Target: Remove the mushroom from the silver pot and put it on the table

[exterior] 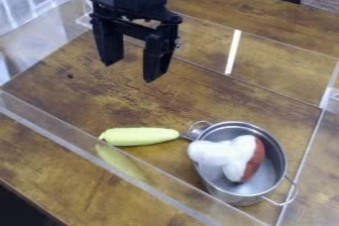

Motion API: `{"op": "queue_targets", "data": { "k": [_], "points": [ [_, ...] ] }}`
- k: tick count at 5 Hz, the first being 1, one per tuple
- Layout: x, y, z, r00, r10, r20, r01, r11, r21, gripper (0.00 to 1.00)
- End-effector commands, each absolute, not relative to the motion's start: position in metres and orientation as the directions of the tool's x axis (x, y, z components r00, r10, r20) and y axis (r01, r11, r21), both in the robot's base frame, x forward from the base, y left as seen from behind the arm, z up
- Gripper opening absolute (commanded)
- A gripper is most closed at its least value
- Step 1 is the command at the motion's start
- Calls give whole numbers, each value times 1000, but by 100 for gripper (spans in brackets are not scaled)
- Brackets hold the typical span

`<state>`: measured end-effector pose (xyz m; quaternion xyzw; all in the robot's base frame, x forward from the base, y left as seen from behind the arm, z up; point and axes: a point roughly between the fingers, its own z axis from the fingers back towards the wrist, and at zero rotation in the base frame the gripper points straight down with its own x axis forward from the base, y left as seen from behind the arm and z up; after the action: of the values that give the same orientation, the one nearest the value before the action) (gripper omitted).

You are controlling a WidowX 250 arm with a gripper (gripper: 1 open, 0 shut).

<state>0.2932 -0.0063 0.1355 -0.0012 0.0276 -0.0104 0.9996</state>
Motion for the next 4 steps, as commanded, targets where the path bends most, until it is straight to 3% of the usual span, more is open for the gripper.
{"op": "queue_targets", "data": {
  "k": [1, 2, 4],
  "points": [
    [298, -7, 119, 995, -54, -87, 53, 999, -9, 100],
    [303, -39, 110, 988, -133, -74, 132, 991, -17, 100],
    [307, -123, 88, 997, -72, -27, 71, 997, -33, 100]
  ]
}}
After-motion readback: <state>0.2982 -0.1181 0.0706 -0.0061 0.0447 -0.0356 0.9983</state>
